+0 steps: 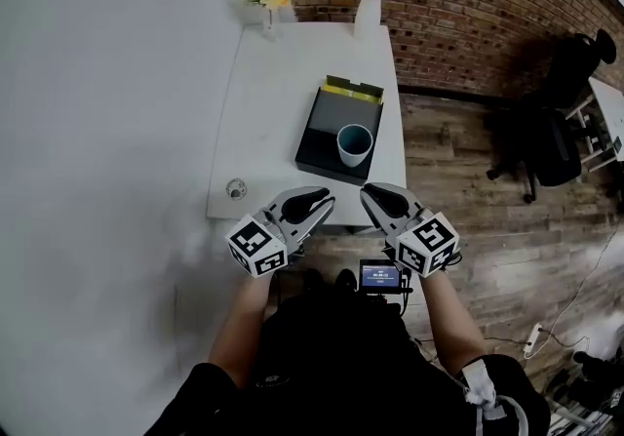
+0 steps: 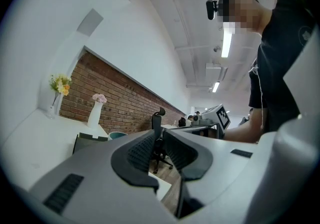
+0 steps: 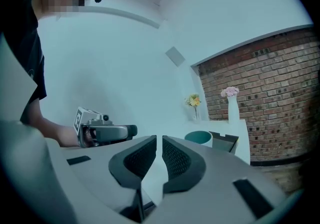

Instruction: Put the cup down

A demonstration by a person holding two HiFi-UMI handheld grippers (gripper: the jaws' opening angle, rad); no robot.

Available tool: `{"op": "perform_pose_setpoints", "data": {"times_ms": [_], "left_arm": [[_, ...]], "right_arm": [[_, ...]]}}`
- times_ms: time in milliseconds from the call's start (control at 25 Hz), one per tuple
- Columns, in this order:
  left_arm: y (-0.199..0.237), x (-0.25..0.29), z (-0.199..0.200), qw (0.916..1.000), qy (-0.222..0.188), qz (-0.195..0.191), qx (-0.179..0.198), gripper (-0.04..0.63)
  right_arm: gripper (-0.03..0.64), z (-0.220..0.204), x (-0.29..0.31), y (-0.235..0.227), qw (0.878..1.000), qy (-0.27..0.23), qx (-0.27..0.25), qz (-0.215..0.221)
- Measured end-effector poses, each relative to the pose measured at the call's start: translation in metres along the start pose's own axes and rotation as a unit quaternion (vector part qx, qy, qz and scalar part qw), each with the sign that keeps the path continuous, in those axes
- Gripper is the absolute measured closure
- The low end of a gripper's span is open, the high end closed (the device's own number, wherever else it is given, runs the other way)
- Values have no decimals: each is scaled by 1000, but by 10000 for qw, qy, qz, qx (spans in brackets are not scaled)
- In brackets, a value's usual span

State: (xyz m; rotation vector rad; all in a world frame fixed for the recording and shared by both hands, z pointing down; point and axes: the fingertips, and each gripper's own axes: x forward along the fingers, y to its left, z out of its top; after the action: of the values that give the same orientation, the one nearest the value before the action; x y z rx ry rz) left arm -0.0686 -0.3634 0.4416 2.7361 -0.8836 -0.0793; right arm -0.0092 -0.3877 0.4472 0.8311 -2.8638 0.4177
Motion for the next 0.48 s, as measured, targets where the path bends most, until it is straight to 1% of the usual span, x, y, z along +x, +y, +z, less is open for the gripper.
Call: {"op": "perform_pose_setpoints", "data": {"times_ms": [160, 320, 480], "left_arm": [[-5, 3, 0, 10000, -13, -47, 4, 522], [-9, 5, 3, 10000, 11, -52, 63, 528], [-9, 6, 5, 9998, 107, -2, 149, 540]], "right_arm": [[580, -1, -1, 8, 9999, 50, -66, 86], [591, 5, 1, 15, 9997, -35, -178, 170], [601, 11, 4, 15, 9993, -59, -310, 176]]}}
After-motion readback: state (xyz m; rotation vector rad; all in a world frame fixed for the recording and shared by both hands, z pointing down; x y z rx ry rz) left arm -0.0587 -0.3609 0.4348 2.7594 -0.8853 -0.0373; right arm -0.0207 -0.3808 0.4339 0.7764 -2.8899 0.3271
